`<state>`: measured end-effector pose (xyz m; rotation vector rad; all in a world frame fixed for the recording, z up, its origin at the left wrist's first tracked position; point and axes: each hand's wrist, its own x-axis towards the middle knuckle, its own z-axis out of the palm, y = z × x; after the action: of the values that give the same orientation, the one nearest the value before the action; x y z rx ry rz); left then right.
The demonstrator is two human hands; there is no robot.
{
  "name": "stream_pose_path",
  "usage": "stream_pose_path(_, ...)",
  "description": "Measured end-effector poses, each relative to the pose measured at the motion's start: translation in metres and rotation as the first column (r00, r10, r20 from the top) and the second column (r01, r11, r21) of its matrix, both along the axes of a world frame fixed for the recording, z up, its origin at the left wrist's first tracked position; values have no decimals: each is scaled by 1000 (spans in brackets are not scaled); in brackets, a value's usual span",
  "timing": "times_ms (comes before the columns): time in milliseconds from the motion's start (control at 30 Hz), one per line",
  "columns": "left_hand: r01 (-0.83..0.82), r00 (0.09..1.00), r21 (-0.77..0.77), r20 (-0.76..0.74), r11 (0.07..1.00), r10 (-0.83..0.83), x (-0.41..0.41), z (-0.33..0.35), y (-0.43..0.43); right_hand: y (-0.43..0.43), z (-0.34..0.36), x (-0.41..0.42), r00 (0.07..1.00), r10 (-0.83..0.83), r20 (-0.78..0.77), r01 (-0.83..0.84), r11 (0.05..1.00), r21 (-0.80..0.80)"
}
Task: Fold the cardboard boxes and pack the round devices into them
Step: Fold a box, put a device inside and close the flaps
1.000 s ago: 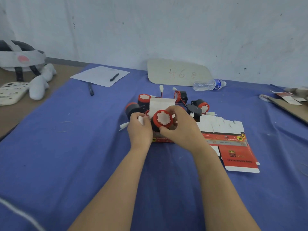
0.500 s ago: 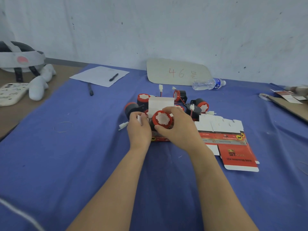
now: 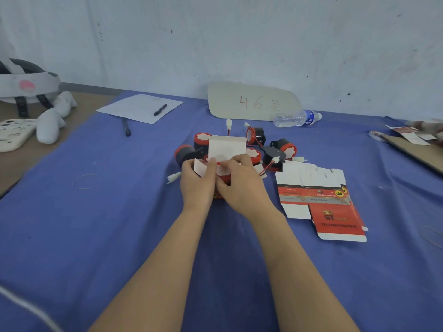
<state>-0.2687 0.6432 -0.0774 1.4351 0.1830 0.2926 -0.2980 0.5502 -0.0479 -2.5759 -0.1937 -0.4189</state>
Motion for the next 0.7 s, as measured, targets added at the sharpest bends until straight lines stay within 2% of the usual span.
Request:
stream_pose_path(133, 77, 997, 11, -23, 997, -77, 2, -2, 1, 2, 5, -2, 999, -29, 22, 33, 972, -233)
stream_pose_path(200, 104, 993, 28, -56, 994, -102, 4, -1, 2, 1, 8, -3, 999, -32, -5, 29, 959, -283)
stream_pose_path(267, 122, 990, 67, -73, 990, -117, 4, 0, 3, -4, 9, -4, 998, 7, -56, -17, 981, -192)
stream_pose_path(333, 131, 991, 150, -55, 980, -124, 2, -1, 3, -9, 10, -5, 999, -16, -34, 17, 999, 43)
stream_pose_path(400, 139, 990, 288, -28, 947, -137, -2, -2, 1, -19, 12, -1, 978, -185, 98, 158, 958, 238)
stream_pose_path(433, 142, 989, 359, -14, 922, -146, -4, -2, -1, -25, 12, 1, 947, -291, 134, 244, 927, 283)
stream_pose_path(500, 141, 985, 464, 24, 875, -171, -7, -2, -5, -38, 10, 7, 902, -425, 80, 392, 881, 267)
stream_pose_path(600, 155, 975, 519, 57, 840, -215, -10, -1, -7, -47, 5, 10, 884, -463, -69, 468, 867, 170)
stream_pose_path(700, 194, 966, 517, 47, 834, -254, -17, 1, -11, -48, 5, 12, 879, -477, -11, 471, 861, 191)
